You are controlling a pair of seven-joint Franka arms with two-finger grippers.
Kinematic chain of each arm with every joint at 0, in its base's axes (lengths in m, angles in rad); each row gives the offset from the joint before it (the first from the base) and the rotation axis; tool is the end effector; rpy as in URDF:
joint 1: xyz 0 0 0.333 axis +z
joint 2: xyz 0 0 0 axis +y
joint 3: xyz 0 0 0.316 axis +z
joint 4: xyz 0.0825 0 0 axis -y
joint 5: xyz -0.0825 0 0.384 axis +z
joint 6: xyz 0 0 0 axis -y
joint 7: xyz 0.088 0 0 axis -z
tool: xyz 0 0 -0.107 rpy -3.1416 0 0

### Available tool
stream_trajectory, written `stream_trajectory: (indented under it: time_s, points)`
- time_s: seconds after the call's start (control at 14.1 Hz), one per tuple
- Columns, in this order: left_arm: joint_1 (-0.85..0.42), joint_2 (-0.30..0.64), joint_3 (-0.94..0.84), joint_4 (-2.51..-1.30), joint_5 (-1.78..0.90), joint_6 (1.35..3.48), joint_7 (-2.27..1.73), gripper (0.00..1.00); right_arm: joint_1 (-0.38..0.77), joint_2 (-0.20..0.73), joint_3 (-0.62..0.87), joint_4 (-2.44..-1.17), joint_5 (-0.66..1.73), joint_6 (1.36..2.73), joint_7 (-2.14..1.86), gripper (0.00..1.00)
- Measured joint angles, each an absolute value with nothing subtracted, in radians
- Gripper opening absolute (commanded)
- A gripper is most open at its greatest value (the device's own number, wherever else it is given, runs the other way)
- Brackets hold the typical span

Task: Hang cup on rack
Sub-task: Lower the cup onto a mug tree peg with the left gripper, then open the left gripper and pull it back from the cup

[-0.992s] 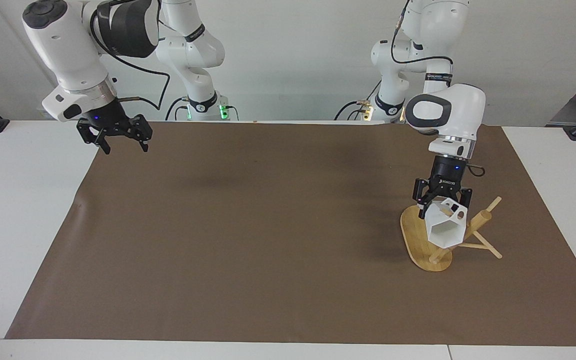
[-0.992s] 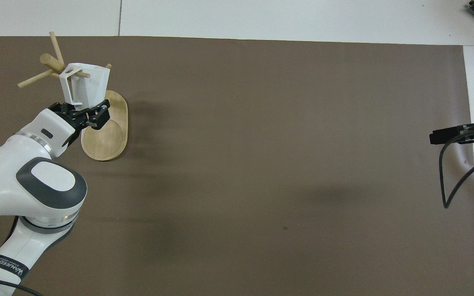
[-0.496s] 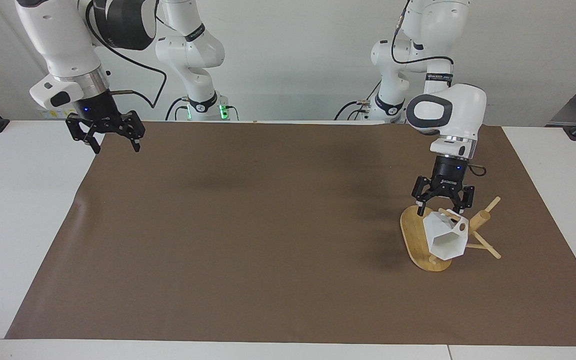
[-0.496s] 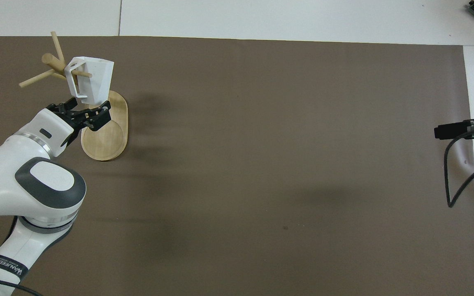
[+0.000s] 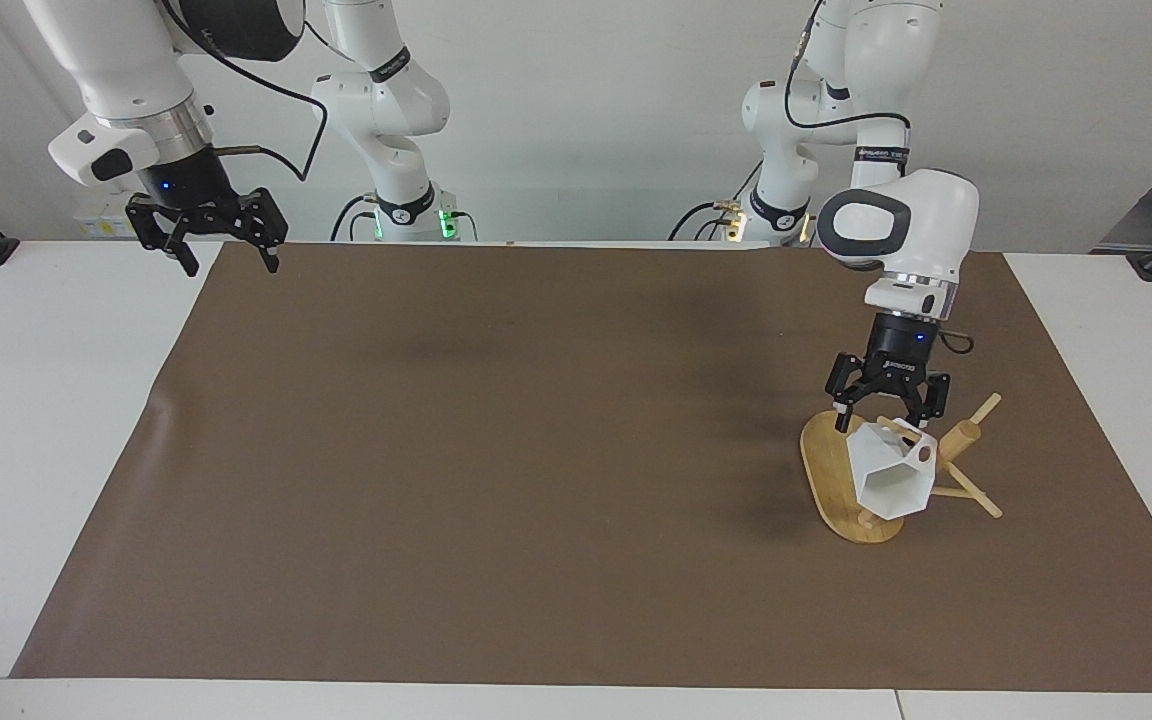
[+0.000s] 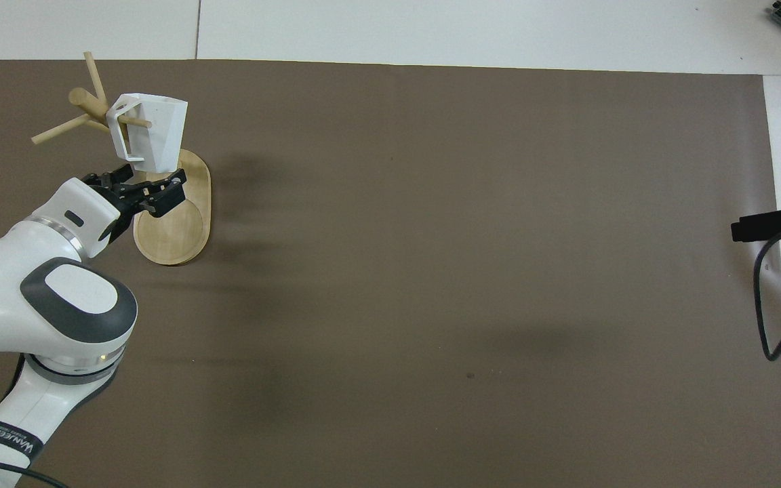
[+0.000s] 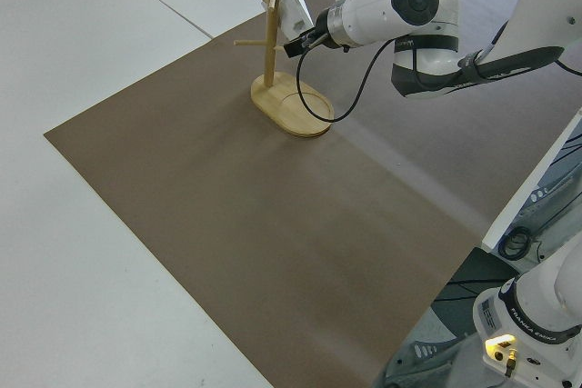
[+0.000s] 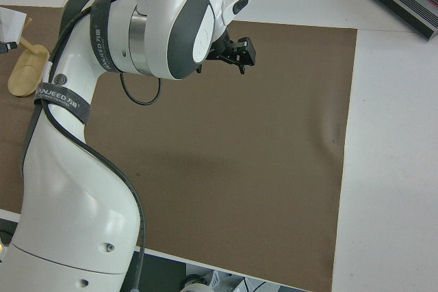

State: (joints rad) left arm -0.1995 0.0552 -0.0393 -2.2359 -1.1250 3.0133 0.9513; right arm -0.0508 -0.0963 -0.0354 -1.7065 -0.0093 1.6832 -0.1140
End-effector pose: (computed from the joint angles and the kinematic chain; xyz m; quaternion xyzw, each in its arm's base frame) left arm 0.5521 -0.0659 0.3990 0.9192 -0.0534 0.3674 0.1317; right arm 0.5321 -0.0478 0.6224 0.9992 0.0143 0.0360 0.0066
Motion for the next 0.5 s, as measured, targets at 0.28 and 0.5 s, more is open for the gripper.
stream_trajectory:
  time_s: [0.28,0.5]
  points:
    - [-0.216,0.052,-0.047,-2.233,-1.125,3.007,0.871,1.00,-0.052,-0.096,-0.055,-1.710,-0.009,1.669,-0.081,1.00]
    - [-0.210,0.043,-0.035,-2.231,-1.125,2.955,0.864,1.00,-0.058,-0.097,-0.074,-1.709,-0.009,1.648,-0.081,1.00]
